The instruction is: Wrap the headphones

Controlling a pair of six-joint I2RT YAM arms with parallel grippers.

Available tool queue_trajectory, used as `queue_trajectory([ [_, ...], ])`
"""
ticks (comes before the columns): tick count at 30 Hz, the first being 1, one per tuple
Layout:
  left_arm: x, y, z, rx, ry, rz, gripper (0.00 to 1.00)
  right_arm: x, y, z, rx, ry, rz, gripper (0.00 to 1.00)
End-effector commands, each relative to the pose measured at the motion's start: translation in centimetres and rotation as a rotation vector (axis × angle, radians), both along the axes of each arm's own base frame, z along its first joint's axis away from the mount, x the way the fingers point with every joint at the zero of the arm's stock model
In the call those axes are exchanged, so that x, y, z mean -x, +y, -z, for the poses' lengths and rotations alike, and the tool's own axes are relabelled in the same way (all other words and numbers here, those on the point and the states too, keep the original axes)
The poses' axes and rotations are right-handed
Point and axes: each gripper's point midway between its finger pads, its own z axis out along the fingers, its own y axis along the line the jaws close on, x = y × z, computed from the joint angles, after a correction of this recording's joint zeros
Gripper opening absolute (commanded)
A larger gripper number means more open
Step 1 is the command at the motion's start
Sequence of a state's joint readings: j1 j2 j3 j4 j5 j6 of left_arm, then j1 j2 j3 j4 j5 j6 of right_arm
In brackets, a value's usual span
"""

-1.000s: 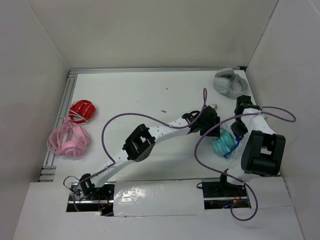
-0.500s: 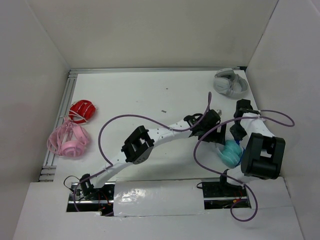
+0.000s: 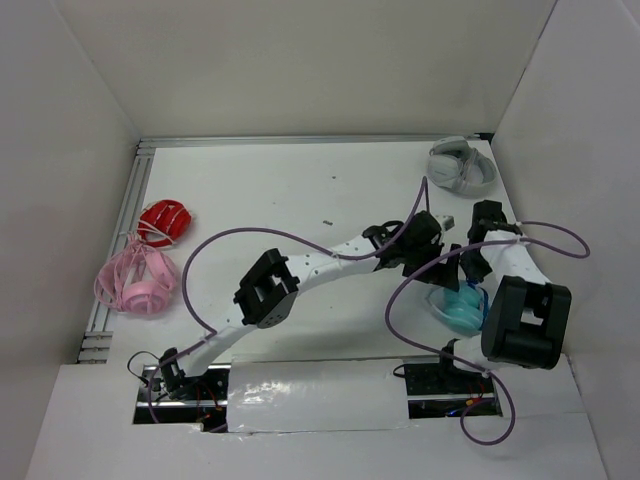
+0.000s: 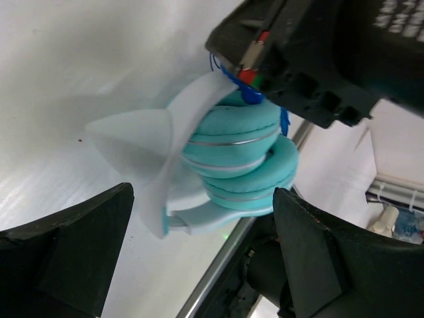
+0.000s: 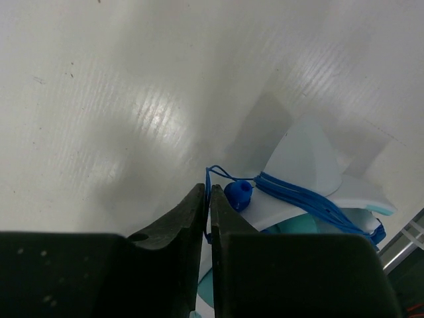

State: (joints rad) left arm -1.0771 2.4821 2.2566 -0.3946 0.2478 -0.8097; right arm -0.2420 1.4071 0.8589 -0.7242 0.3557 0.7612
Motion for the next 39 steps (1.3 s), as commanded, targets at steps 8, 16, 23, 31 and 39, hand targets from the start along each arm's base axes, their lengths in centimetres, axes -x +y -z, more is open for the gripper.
queue_trajectory([
  [8, -0.6, 3.5, -6.9, 0.101, 0.025, 0.026, 0.99, 0.8, 0.1, -1.7, 0.019, -0.081, -0.017, 0.55],
  [16, -2.0, 7.9, -13.7, 0.162, -0.091, -0.014, 0.99, -1.2, 1.1, -9.2, 0.035, -0.317, -0.159, 1.0],
  [23, -4.0, 16.0, -17.4, 0.172, -0.129, -0.065, 0.99, -3.4, 3.7, -19.4, 0.062, -0.624, -0.38, 1.0],
  [31, -2.7, 36.3, -20.5, -0.049, -0.295, -0.608, 0.99, -2.6, 9.1, -28.5, 0.026, -0.941, -0.677, 1.0],
  [39, 7.2, 52.2, -24.8, 0.126, -0.288, -1.142, 0.99, 0.1, 12.2, -34.5, 0.023, -1.123, -0.808, 1.0],
])
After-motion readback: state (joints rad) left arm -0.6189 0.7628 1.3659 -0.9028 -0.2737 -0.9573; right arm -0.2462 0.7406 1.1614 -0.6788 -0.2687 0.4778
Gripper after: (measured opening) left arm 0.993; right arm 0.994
